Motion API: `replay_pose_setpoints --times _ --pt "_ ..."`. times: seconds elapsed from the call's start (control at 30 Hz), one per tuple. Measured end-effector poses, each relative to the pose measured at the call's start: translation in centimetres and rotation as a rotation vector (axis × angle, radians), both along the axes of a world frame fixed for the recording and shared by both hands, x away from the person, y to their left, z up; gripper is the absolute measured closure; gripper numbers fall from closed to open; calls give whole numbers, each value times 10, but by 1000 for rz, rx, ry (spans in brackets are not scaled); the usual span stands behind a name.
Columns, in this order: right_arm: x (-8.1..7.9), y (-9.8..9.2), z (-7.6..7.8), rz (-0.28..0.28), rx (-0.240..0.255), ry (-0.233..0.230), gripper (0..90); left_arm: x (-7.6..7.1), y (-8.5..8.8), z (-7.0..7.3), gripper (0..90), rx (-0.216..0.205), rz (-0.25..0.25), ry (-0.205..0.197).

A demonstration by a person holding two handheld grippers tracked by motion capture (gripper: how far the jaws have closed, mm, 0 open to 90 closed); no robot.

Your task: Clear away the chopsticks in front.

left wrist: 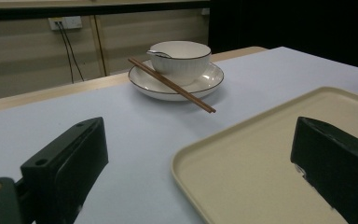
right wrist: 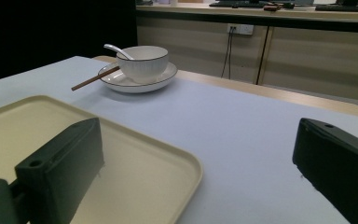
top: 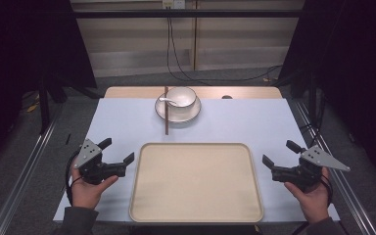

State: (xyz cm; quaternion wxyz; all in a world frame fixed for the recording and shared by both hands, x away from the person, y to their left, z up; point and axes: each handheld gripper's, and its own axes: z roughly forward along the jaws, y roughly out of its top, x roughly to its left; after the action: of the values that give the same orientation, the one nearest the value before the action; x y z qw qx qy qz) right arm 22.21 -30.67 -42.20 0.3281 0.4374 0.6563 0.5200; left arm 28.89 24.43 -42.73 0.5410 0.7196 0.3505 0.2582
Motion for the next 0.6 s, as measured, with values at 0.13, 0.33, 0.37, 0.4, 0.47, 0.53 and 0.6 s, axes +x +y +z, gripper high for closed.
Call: replay_pose_setpoints --times 0.13,0.33,0.37,0.4,0.47,0.53,0.6 --pt "1 1 -1 11 -9 2 17 -3 0 2 37 -29 -7 -8" --pt "3 5 -1 29 -17 6 21 -7 -1 7 37 -39 -10 -18" --pt "3 5 -1 34 -18 9 20 -8 -2 7 37 -43 -14 -15" --pt "3 5 -1 40 -19 13 20 -8 -3 7 37 -55 -20 -10" --pt "3 6 -1 48 -19 9 20 -8 -5 8 37 -62 -14 -3" --pt "2 7 0 52 -23 3 20 -5 -6 9 37 -67 -21 3" --pt "0 7 0 55 -33 -7 20 0 -8 10 37 -86 -18 13"
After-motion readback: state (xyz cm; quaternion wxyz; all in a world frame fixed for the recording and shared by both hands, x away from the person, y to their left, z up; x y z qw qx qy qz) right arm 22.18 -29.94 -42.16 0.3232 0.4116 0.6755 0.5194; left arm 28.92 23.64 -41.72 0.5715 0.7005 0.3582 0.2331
